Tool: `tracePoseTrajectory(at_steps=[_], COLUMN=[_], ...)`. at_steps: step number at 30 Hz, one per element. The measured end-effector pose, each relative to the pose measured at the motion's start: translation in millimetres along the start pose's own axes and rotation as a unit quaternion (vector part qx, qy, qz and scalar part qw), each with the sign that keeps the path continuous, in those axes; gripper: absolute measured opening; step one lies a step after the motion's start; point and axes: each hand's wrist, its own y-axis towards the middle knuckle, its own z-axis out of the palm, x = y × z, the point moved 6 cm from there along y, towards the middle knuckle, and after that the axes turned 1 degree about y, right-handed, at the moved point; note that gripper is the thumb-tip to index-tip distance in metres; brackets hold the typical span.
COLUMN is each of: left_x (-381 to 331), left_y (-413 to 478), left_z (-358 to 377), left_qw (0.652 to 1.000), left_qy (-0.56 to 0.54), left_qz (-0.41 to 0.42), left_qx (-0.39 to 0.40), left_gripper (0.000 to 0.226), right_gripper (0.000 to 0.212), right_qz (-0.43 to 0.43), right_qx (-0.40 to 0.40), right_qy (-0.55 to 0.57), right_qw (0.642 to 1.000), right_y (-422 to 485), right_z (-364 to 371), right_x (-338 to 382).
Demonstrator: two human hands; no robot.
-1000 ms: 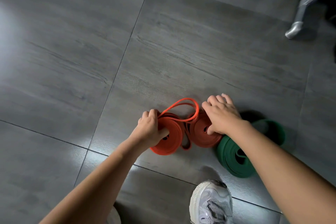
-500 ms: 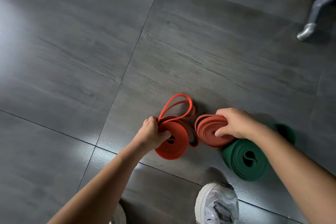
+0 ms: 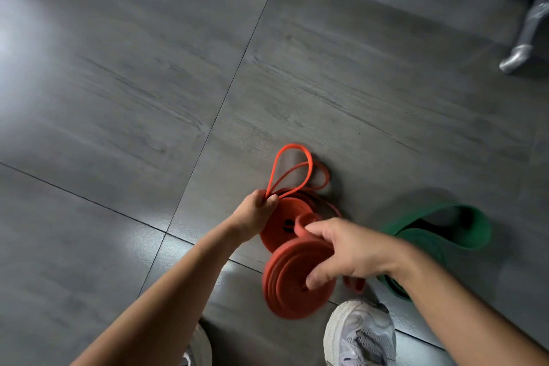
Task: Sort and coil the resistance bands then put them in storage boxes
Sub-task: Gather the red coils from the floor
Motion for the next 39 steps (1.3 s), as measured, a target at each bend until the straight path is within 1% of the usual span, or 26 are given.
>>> tracePoseTrajectory(at_steps=[2,3,5,6,7,9,11,12,14,16,17,19,20,22,23,25,27,29,32,34,36,38,39], left_x=[-0.8,-1.1,-2.2,-3.0,-2.7,0.2,4.2,6.0,7.6,6.3,4.2,1.2,0.7,1.3,1.0,2.2,4.9,8.1,13.3,13.2,13.7,15.8,17.9], left_y=[-0.9,-1.6,-2.8,-3.8,-4.9,-7.5,-8.7,-8.3,-8.1,-8.1,-8.1,-9.4,-10.8,-11.1,-10.8,-9.2,-7.3,-4.7,-2.5,-2.7,-3.0,-4.5,-4.8], left_z=[0.1,0.1,0.9,1.0,1.2,1.0,1.1,1.0,0.4,0.0,0.9,5.5,7.9,8.0,7.7,7.6,8.0,8.2,9.3,9.9,8.5,7.8,9.0], left_qw=[1.000,1.000,0.999,0.997,0.995,0.987,0.983,0.983,0.981,0.980,0.981,0.981,0.982,0.989,0.991,0.991,0.993,0.996,0.998,0.998,0.998,0.998,0.998], left_qy=[-0.016,-0.025,-0.050,-0.070,-0.098,-0.148,-0.159,-0.160,-0.168,-0.181,-0.179,-0.162,-0.142,-0.089,-0.075,-0.084,-0.072,-0.050,-0.028,-0.028,-0.026,-0.015,-0.002], left_qz=[-0.001,-0.001,0.001,-0.001,-0.011,-0.051,-0.081,-0.087,-0.088,-0.064,-0.032,0.027,0.042,0.053,0.061,0.059,0.045,0.041,0.035,0.041,0.045,0.052,0.059], left_qx=[0.009,0.012,0.019,0.020,0.021,0.024,0.033,0.037,0.043,0.057,0.071,0.108,0.119,0.105,0.096,0.086,0.077,0.058,0.041,0.041,0.033,0.030,0.036], left_gripper=[0.018,0.017,0.016,0.015,0.015,0.018,0.027,0.032,0.039,0.040,0.036,0.026,0.041,0.085,0.095,0.096,0.097,0.097,0.099,0.101,0.101,0.102,0.103], right_gripper=[0.040,0.042,0.039,0.038,0.036,0.032,0.031,0.033,0.038,0.050,0.055,0.057,0.056,0.050,0.046,0.041,0.038,0.034,0.034,0.040,0.050,0.052,0.051], right_qz=[0.003,0.002,-0.007,-0.004,0.005,0.028,0.067,0.083,0.102,0.117,0.121,0.109,0.096,0.063,0.053,0.056,0.065,0.058,0.051,0.068,0.109,0.124,0.118], right_qx=[0.034,0.052,0.070,0.055,0.020,-0.088,-0.172,-0.194,-0.214,-0.246,-0.266,-0.293,-0.302,-0.333,-0.354,-0.388,-0.394,-0.399,-0.426,-0.414,-0.381,-0.363,-0.369], right_qy=[-0.012,0.002,0.054,0.061,0.051,-0.022,-0.084,-0.081,-0.077,-0.117,-0.132,-0.140,-0.133,-0.095,-0.080,-0.099,-0.130,-0.121,-0.107,-0.111,-0.129,-0.170,-0.191], right_qw=[0.999,0.999,0.996,0.997,0.999,0.996,0.979,0.974,0.969,0.955,0.947,0.940,0.939,0.936,0.930,0.915,0.908,0.907,0.897,0.901,0.909,0.908,0.902], right_y=[-0.8,-1.6,1.0,4.6,10.1,23.0,30.6,32.7,36.8,38.4,38.2,37.6,37.1,34.0,31.8,29.1,30.9,33.8,30.0,25.6,23.9,26.3,27.7], right_z=[10.2,12.6,10.6,5.7,-1.6,-22.7,-38.8,-42.9,-44.5,-46.1,-46.0,-43.1,-41.5,-42.9,-46.4,-55.4,-58.1,-54.7,-49.7,-49.0,-50.0,-49.7,-48.7], right_x=[4.3,6.0,6.2,3.7,-1.2,-16.7,-31.3,-37.1,-45.8,-50.6,-51.3,-52.6,-53.7,-54.0,-54.2,-53.8,-51.9,-51.1,-54.9,-60.8,-64.5,-61.4,-57.4])
